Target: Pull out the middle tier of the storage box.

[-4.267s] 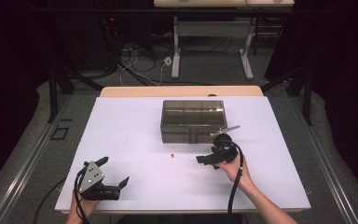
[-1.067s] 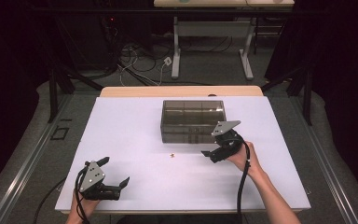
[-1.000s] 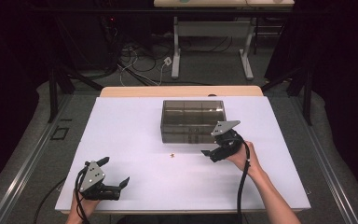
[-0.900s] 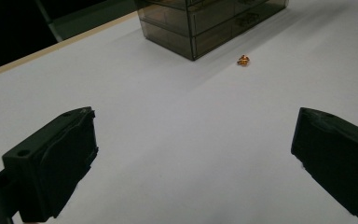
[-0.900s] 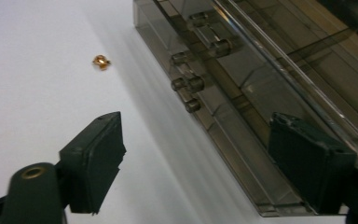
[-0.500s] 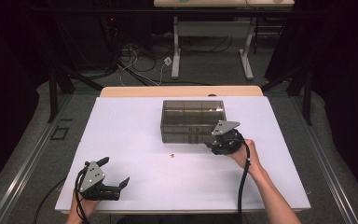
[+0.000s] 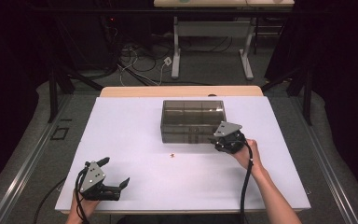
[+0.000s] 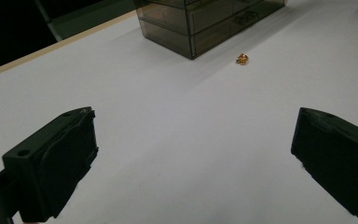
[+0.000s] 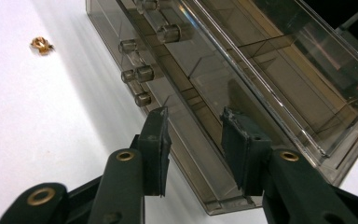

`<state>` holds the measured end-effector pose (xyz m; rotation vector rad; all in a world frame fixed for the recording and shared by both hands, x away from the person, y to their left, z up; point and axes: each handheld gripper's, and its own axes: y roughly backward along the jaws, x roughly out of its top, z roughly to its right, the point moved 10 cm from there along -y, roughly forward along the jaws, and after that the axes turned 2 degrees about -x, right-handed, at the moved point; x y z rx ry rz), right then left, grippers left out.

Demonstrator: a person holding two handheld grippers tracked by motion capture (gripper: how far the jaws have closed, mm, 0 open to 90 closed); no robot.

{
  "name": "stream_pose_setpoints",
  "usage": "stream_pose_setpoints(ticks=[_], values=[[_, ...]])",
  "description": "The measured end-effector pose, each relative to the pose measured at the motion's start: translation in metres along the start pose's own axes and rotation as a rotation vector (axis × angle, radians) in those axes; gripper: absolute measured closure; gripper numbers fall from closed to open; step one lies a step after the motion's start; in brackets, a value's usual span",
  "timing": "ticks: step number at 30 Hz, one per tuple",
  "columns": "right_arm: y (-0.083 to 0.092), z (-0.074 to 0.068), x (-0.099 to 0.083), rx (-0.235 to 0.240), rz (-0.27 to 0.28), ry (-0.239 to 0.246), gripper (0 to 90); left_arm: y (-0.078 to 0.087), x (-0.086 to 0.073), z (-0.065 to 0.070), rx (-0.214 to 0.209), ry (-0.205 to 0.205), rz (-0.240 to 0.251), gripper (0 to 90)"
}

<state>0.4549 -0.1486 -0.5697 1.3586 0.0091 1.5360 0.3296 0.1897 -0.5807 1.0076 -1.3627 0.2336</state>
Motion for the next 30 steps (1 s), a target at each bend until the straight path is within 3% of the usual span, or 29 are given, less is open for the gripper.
stream_pose_setpoints(ticks=[12, 30], values=[[-0.003, -0.0011, -0.0022, -0.026, 0.005, 0.051, 65.3, -0.001, 0.0001, -0.0002, -0.002, -0.007, 0.003, 0.0], [-0.0036, 0.0015, -0.0028, -0.037, 0.02, 0.05, 72.0, -0.0027, 0.0, -0.0009, 0.0, -0.004, 0.0, 0.0]])
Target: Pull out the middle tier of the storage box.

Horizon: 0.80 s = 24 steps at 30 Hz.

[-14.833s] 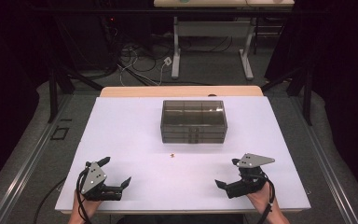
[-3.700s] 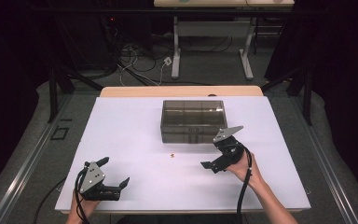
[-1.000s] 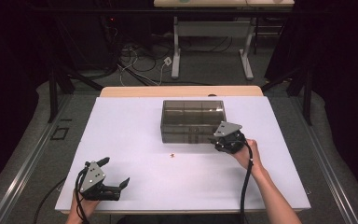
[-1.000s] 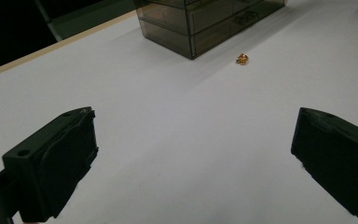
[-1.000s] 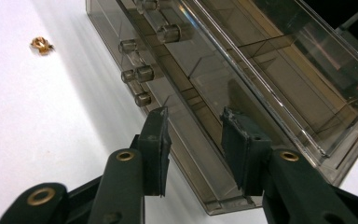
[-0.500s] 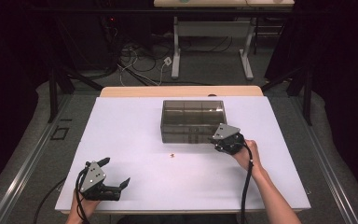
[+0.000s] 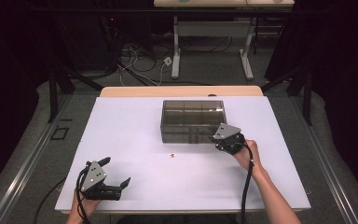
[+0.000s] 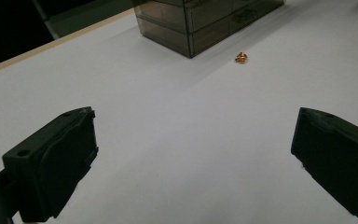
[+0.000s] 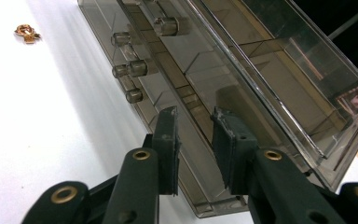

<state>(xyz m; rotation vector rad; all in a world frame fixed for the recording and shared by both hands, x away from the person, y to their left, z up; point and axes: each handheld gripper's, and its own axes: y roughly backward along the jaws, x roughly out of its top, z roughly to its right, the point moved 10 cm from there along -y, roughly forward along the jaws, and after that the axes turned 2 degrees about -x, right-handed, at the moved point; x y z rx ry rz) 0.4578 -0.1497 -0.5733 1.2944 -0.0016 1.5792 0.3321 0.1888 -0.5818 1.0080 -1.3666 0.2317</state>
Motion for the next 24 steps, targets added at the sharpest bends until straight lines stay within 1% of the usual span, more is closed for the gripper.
stream_pose_setpoints(ticks=[2, 3, 4, 6, 7, 12, 14, 16, 18, 22, 24], values=[[-0.0007, -0.0005, -0.0004, 0.001, -0.005, -0.001, 72.7, 0.0, 0.0001, 0.0001, -0.001, -0.002, 0.0, 0.1], [-0.002, -0.0009, 0.0003, 0.0, 0.003, -0.001, 72.9, -0.0001, 0.0, 0.0004, -0.002, -0.001, -0.001, 0.1], [-0.002, -0.0016, -0.0003, 0.003, -0.007, -0.002, 73.3, -0.0005, -0.0001, 0.0016, -0.006, 0.009, 0.0, 0.0], [-0.0023, -0.0016, -0.0006, 0.002, -0.009, -0.003, 73.7, -0.0005, -0.0002, 0.0007, -0.004, 0.0, -0.002, 0.0], [-0.0024, -0.0016, -0.0005, 0.001, -0.009, -0.003, 74.0, -0.0007, -0.0003, 0.0014, -0.007, 0.005, -0.002, 0.0], [-0.0039, -0.0028, -0.0011, 0.007, -0.018, -0.004, 74.4, -0.0008, -0.0002, 0.0017, -0.009, 0.005, -0.001, 0.0], [-0.0039, -0.0027, -0.0011, 0.005, -0.019, -0.004, 74.4, -0.001, -0.0001, 0.0015, -0.012, -0.002, -0.002, 0.1], [-0.0039, -0.0028, -0.0011, 0.008, -0.018, -0.006, 74.5, -0.0012, -0.0005, 0.002, -0.011, 0.001, -0.004, 0.1], [-0.0039, -0.0026, -0.0011, 0.009, -0.018, -0.006, 74.6, -0.0008, -0.0006, 0.0015, -0.011, -0.007, -0.01, 0.1], [-0.0037, -0.0029, -0.0013, 0.012, -0.021, -0.008, 74.6, -0.001, -0.0005, 0.0022, -0.016, -0.009, -0.011, 0.1], [-0.0034, -0.003, -0.0013, 0.016, -0.021, -0.002, 74.7, -0.0007, -0.0005, 0.0014, -0.011, -0.013, -0.012, 0.1]])
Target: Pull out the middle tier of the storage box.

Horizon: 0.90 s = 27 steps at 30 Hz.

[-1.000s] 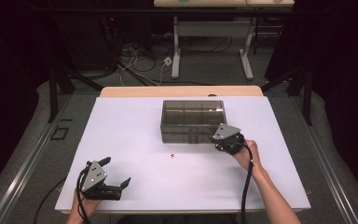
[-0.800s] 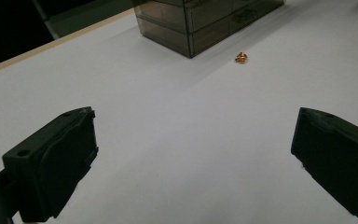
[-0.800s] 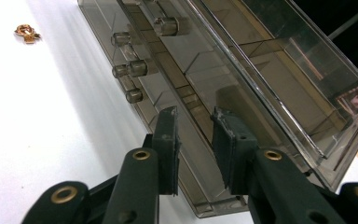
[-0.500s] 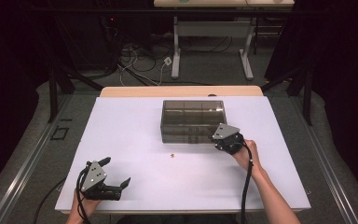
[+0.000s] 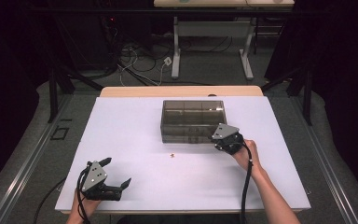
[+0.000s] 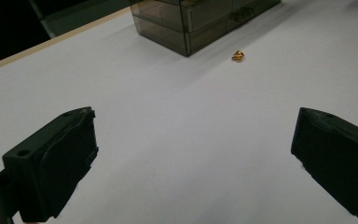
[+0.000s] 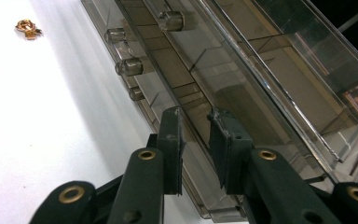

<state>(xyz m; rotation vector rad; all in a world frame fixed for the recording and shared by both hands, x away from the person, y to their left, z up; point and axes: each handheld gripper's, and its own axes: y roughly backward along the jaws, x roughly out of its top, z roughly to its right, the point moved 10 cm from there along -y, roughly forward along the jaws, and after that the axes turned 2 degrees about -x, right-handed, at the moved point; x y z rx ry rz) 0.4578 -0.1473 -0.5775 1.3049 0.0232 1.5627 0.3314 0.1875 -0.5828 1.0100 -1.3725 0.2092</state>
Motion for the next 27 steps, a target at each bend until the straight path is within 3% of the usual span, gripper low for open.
stream_pose_setpoints(ticks=[4, 27], values=[[0.0007, -0.0005, -0.0001, 0.002, -0.003, -0.001, 74.8, -0.0002, 0.0001, 0.0012, -0.004, 0.017, 0.007, 0.1], [0.0052, -0.0045, -0.0014, 0.033, -0.02, 0.017, 75.2, 0.0013, 0.0006, 0.0, -0.002, 0.006, 0.007, 0.1]])
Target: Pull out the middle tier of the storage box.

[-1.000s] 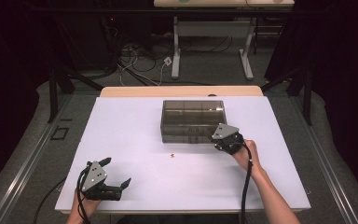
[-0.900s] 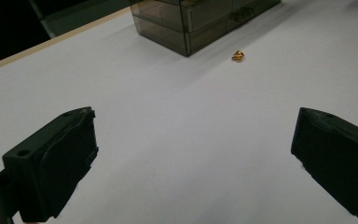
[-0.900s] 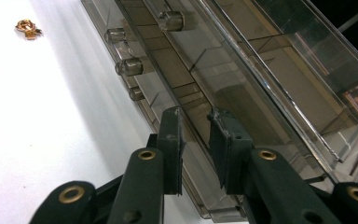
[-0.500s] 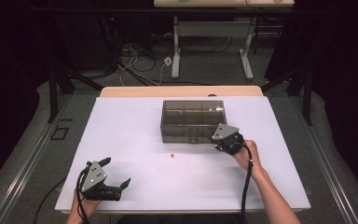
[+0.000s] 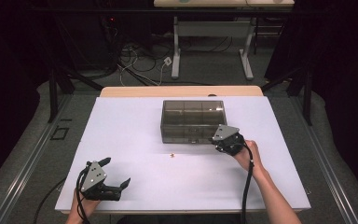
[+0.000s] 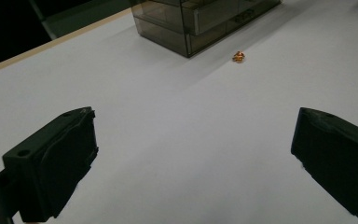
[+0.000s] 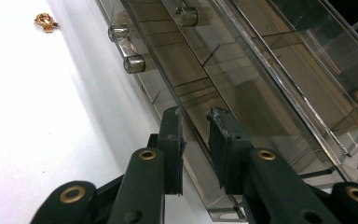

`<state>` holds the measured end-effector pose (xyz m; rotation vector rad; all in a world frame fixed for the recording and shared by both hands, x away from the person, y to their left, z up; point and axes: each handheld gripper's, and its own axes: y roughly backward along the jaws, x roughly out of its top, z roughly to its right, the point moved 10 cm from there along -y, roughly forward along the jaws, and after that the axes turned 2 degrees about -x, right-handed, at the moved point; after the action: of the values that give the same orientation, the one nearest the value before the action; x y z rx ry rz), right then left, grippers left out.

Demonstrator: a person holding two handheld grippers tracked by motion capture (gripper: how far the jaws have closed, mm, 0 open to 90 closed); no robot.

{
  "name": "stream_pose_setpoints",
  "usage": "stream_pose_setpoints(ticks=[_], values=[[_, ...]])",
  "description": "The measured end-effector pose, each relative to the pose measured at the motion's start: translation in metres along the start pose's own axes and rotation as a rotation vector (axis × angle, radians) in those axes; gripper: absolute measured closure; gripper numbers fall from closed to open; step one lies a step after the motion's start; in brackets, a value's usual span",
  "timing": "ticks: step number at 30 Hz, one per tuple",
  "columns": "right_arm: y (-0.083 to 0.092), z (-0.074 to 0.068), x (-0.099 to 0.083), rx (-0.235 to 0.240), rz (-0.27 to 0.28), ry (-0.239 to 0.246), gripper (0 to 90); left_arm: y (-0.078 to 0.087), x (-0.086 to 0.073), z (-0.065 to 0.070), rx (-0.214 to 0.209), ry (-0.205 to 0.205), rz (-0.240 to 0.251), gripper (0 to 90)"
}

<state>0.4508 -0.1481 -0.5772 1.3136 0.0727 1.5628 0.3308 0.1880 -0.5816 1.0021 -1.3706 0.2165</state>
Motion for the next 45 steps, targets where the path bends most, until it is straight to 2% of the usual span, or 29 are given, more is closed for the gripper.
stream_pose_setpoints(ticks=[27, 45], values=[[0.0052, -0.0062, -0.0021, 0.034, -0.013, 0.017, 76.2, -0.0011, -0.0004, 0.0017, -0.006, 0.011, 0.0, 0.1], [0.0088, -0.0096, -0.0028, 0.048, -0.021, 0.03, 76.9, -0.0012, -0.001, 0.0004, -0.006, -0.003, -0.009, 0.0]])
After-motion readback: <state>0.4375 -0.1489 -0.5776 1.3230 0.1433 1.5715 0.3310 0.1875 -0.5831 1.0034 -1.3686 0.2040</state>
